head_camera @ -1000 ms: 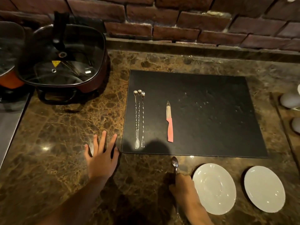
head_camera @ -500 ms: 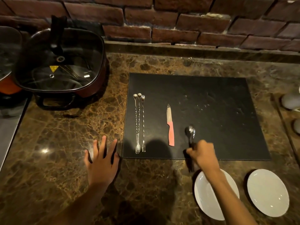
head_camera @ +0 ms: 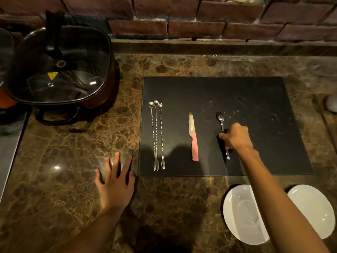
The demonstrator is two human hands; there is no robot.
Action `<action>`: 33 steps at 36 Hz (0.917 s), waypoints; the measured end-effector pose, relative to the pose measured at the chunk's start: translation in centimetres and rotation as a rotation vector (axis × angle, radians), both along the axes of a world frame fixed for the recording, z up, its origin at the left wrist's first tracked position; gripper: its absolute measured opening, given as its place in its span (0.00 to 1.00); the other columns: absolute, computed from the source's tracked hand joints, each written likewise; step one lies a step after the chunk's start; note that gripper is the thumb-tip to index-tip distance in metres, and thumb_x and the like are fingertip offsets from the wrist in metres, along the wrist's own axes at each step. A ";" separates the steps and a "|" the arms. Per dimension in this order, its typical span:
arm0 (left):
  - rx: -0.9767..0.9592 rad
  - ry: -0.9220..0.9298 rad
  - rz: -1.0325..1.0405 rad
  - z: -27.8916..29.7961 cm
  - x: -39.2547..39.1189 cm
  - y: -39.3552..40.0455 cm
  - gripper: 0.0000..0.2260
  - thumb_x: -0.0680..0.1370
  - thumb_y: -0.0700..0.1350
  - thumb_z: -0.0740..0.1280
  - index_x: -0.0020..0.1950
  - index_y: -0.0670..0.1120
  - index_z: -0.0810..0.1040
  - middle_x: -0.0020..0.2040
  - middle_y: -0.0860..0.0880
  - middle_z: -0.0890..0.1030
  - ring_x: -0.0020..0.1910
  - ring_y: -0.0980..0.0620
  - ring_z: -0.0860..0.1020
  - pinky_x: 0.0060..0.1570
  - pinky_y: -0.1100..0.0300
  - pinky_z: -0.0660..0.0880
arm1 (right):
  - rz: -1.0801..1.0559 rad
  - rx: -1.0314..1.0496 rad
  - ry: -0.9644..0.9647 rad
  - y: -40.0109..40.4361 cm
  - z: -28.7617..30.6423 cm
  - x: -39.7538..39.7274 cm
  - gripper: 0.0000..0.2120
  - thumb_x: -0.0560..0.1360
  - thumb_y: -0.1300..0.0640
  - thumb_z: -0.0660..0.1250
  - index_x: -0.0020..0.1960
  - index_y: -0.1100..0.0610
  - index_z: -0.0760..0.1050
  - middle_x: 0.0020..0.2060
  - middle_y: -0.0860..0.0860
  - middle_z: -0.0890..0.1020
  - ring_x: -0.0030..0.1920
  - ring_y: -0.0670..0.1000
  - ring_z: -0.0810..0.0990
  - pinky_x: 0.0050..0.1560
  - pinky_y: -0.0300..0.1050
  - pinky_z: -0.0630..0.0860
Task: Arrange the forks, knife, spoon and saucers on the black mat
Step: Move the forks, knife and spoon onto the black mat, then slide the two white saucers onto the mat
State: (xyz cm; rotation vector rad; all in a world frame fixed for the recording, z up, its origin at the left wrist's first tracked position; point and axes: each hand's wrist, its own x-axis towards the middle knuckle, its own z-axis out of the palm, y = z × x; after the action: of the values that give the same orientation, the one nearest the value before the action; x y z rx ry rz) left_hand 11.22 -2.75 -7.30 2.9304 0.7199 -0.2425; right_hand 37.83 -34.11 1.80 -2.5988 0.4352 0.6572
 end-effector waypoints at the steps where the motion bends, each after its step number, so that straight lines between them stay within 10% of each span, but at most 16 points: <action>1: 0.002 -0.001 -0.003 0.1 0.0 0.0 0.26 0.81 0.58 0.49 0.80 0.62 0.58 0.84 0.51 0.55 0.82 0.43 0.53 0.73 0.32 0.56 | 0.002 0.004 0.003 -0.1 0.0 -0.1 0.12 0.72 0.56 0.72 0.35 0.64 0.77 0.29 0.60 0.83 0.30 0.56 0.84 0.28 0.45 0.78; 8: -0.045 -0.015 0.005 0.0 0.0 0.0 0.25 0.81 0.61 0.48 0.80 0.65 0.55 0.84 0.53 0.54 0.83 0.44 0.51 0.75 0.32 0.53 | -0.008 0.038 0.007 -1.7 1.3 -3.4 0.15 0.74 0.53 0.69 0.45 0.67 0.79 0.41 0.65 0.83 0.44 0.62 0.84 0.51 0.57 0.81; 21: -0.099 0.030 -0.019 0.6 -0.6 -0.4 0.25 0.83 0.63 0.41 0.81 0.65 0.46 0.84 0.52 0.51 0.83 0.45 0.48 0.73 0.50 0.26 | -0.025 0.094 -0.010 -8.7 3.7 -18.7 0.12 0.76 0.52 0.69 0.51 0.60 0.81 0.46 0.57 0.85 0.44 0.56 0.84 0.55 0.49 0.81; 33: -0.228 0.065 0.129 0.3 -5.9 -11.8 0.30 0.82 0.62 0.46 0.83 0.53 0.49 0.83 0.42 0.54 0.83 0.43 0.46 0.77 0.40 0.34 | -0.043 0.058 -0.136 -17.6 2.5 -22.9 0.05 0.76 0.55 0.70 0.46 0.57 0.80 0.36 0.51 0.82 0.34 0.45 0.77 0.41 0.41 0.78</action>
State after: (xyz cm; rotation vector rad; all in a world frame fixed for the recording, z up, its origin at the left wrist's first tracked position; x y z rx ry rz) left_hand 5.37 -14.55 -6.99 2.6609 0.8270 -0.3813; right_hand 14.95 -51.70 4.35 -2.5520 0.4214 0.4686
